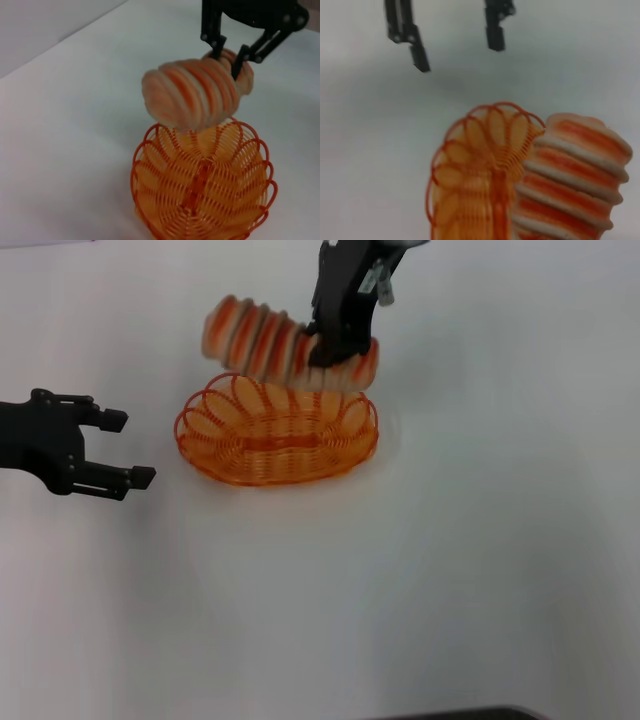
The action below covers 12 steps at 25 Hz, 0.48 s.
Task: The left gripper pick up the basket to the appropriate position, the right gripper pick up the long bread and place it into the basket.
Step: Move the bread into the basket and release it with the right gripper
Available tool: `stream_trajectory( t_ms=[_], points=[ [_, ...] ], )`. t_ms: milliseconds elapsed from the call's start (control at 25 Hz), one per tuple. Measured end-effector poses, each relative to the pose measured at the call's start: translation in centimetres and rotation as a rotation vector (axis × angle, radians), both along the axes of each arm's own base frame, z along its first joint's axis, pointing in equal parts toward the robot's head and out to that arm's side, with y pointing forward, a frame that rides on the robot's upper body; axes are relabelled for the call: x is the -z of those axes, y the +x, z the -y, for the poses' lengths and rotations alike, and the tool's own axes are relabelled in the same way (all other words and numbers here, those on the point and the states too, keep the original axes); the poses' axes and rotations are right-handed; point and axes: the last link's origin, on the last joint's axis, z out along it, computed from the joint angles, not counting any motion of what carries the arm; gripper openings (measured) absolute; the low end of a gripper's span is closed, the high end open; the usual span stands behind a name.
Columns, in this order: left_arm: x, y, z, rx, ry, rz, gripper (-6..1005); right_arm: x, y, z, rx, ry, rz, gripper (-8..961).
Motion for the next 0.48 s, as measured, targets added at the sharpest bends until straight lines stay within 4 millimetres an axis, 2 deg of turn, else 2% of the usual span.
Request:
stream_trajectory(
  t_ms=[240, 480],
  points=[
    [0.0, -0.1, 0.1, -0.002, 0.000, -0.002, 848, 1.4, 0.4, 1.2, -0.004, -0.058, 0.007, 199],
    [-0.1, 0.0, -0.2, 0.002, 0.008, -0.002, 848, 1.4, 1.0, 1.4, 0.011, -0.066, 0.011, 190]
  ],
)
